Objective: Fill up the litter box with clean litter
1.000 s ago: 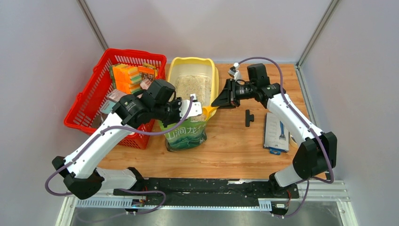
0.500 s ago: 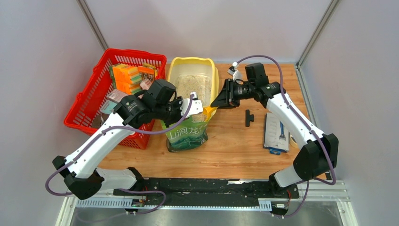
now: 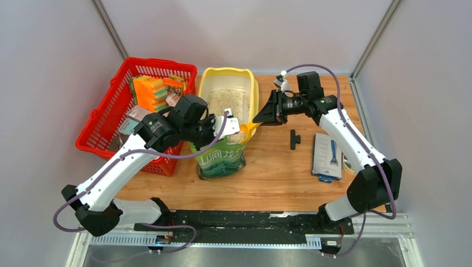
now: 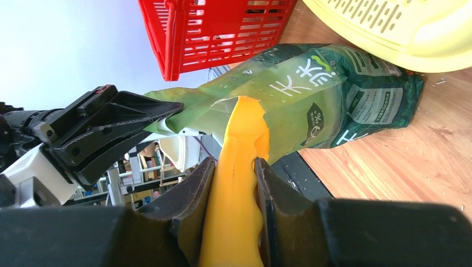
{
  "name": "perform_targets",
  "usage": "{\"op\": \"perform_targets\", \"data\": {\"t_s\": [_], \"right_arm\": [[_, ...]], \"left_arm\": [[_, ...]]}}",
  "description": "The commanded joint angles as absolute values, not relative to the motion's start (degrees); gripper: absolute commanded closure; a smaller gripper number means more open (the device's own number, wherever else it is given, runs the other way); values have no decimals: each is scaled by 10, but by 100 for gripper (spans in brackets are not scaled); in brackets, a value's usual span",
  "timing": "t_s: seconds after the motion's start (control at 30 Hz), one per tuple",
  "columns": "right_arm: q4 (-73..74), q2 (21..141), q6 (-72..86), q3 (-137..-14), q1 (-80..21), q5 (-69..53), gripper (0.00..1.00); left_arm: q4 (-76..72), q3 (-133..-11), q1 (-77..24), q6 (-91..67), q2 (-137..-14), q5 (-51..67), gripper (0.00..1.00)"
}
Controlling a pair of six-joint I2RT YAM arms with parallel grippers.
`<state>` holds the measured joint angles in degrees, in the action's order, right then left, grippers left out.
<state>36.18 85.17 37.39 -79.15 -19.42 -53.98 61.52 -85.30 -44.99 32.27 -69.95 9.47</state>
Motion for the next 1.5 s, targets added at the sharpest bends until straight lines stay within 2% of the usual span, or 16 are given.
{"op": "perform_targets", "data": {"t_s": [0.0,0.2,0.47,1.0,1.23,1.47], "right_arm": [[327,824,380,-804,-165,-599,100],[263,842,395,-746,-125,-694,100],[214,840,424,-704,-101,-724,100],[217,865,429,-728,-74,-749,100],[147,882,503,-745,-74,-770,100],[138,936,505,-796,-73,-787,100]], "left_arm": [[516,-877,-455,329,-658,111,100],[522,-872,-455,336,-655,101,100],[530,-877,-456,345,-660,96,100],[519,-871,-455,347,-657,71,100],[519,-861,-456,346,-655,63,100],[515,-860,-456,347,-661,62,100]]}}
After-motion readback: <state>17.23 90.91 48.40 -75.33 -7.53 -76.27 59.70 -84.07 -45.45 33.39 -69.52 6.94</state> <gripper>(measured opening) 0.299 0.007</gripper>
